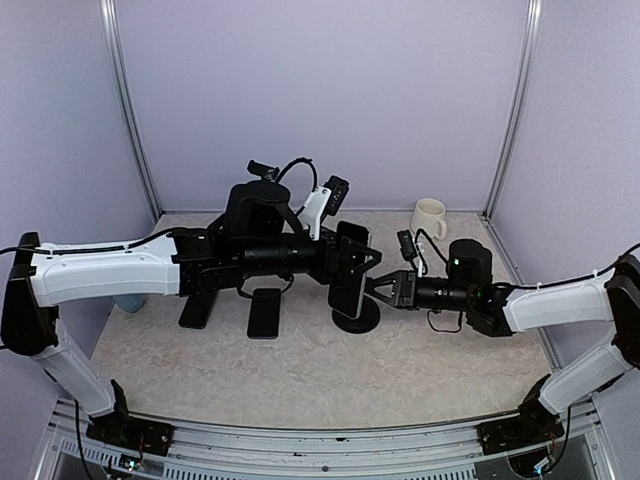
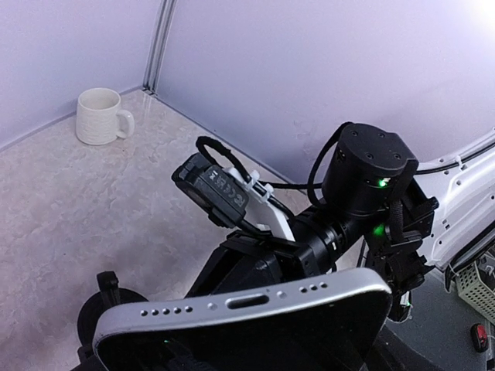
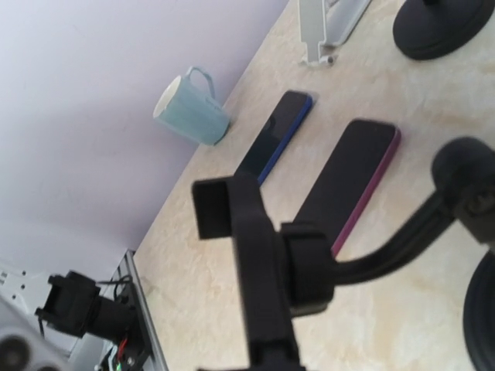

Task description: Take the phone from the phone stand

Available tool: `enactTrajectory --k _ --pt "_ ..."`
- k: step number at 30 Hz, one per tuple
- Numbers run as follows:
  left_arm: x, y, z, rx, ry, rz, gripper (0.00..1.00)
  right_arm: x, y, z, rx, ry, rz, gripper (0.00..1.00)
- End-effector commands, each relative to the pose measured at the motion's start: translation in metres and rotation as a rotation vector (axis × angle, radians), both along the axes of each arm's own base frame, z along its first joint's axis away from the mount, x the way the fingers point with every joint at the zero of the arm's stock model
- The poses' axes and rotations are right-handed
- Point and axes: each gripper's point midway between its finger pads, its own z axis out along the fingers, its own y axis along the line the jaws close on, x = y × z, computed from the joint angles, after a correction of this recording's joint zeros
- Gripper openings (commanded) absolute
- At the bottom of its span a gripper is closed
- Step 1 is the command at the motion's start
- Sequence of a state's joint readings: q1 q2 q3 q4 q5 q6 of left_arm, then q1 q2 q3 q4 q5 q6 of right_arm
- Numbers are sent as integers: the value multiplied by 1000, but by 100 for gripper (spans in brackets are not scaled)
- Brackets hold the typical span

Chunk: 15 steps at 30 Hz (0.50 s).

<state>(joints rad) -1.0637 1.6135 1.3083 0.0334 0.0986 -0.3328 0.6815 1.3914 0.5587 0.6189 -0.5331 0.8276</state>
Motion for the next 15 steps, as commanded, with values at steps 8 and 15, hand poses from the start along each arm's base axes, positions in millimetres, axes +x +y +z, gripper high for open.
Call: enactTrajectory --k 8,15 --pt "27 94 63 -123 -107 263 39 61 3 39 47 -103 -53 0" --pt "37 134 46 -94 -85 367 39 105 10 46 47 -133 -59 0"
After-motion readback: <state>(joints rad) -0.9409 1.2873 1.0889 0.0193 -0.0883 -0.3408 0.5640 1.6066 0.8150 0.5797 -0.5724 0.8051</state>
